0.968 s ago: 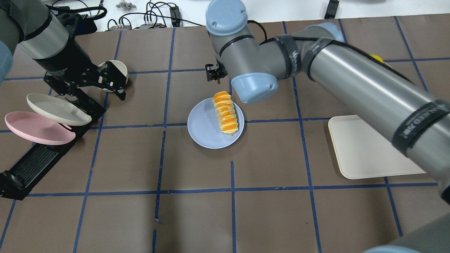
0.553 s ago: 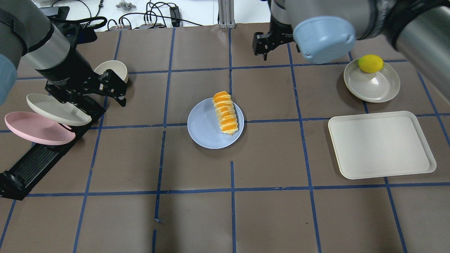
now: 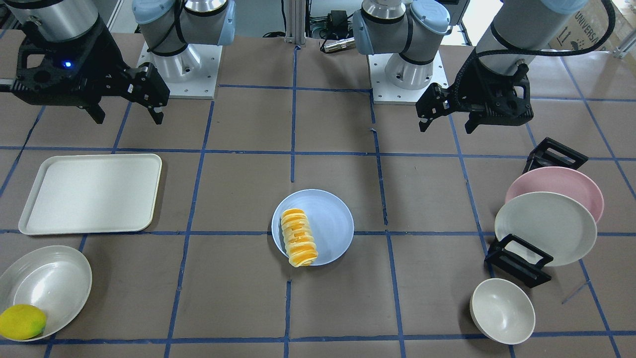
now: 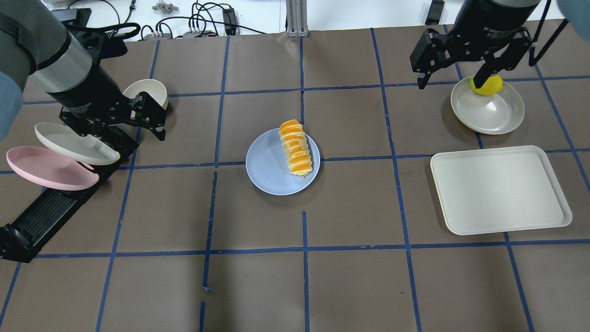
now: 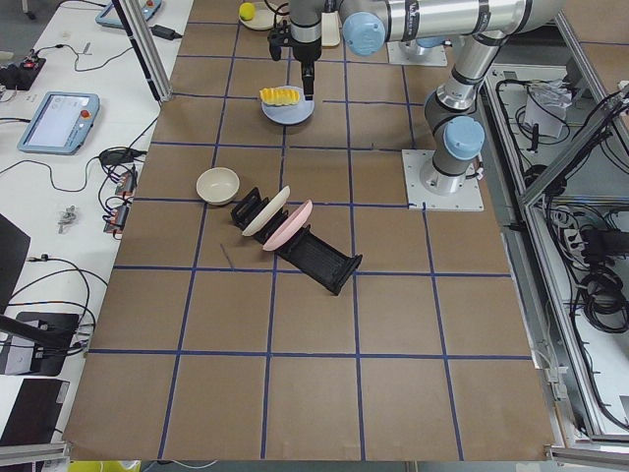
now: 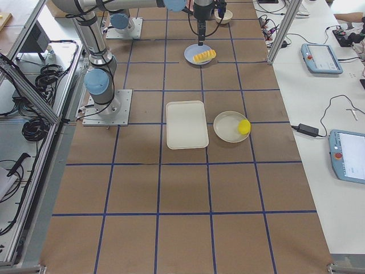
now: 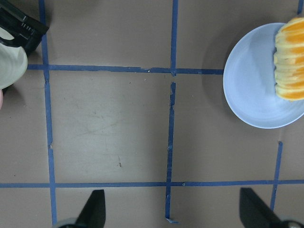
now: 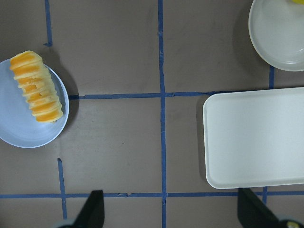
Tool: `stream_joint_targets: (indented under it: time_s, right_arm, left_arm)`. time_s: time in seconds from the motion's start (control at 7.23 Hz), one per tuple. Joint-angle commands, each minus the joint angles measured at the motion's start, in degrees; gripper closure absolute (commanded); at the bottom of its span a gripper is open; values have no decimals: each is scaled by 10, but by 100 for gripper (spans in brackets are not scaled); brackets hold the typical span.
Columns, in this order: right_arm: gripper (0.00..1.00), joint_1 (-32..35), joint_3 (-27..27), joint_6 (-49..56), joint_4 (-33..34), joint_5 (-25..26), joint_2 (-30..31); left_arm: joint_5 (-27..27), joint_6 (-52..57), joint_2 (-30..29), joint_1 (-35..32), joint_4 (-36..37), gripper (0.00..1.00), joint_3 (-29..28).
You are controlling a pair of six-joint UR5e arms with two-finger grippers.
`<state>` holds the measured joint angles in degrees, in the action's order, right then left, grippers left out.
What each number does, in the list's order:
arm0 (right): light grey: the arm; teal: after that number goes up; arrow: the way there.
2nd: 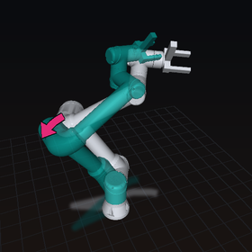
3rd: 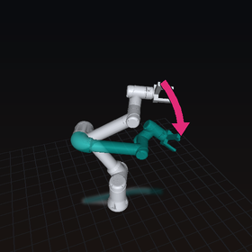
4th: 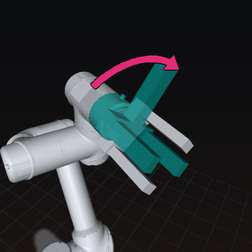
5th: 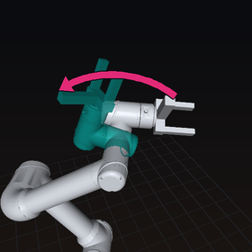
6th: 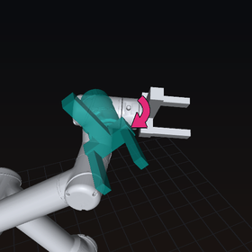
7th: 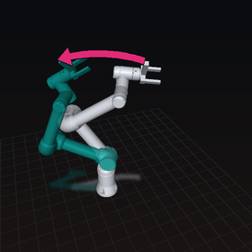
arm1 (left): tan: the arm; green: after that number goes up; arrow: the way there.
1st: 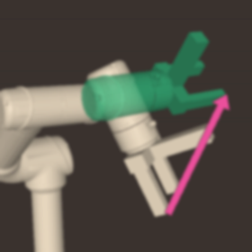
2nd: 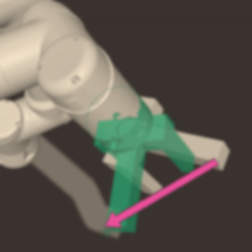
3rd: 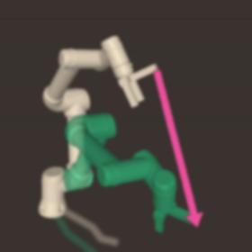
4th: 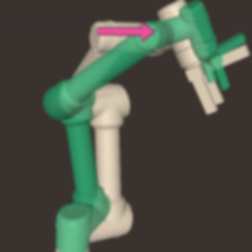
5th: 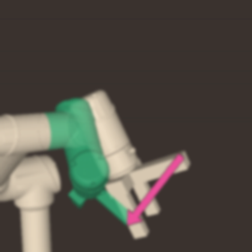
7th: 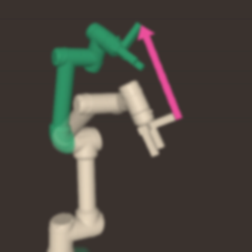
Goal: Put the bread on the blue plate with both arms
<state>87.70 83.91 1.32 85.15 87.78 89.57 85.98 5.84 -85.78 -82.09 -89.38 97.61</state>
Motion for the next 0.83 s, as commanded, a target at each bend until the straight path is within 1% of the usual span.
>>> stream_joint_targets:
  time_s: [0.0,0.41,0.69]
  right_arm:
    - [0,-4,2,-3,15,12,14]
    - [0,-3,1,-6,9,37,14]
    - [0,-3,3,-5,12,35,13]
  left_arm:
    - [0,0,0,0,0,0,2]
    - [-1,0,1,1,0,0,6]
    - [-2,0,1,0,0,0,7]
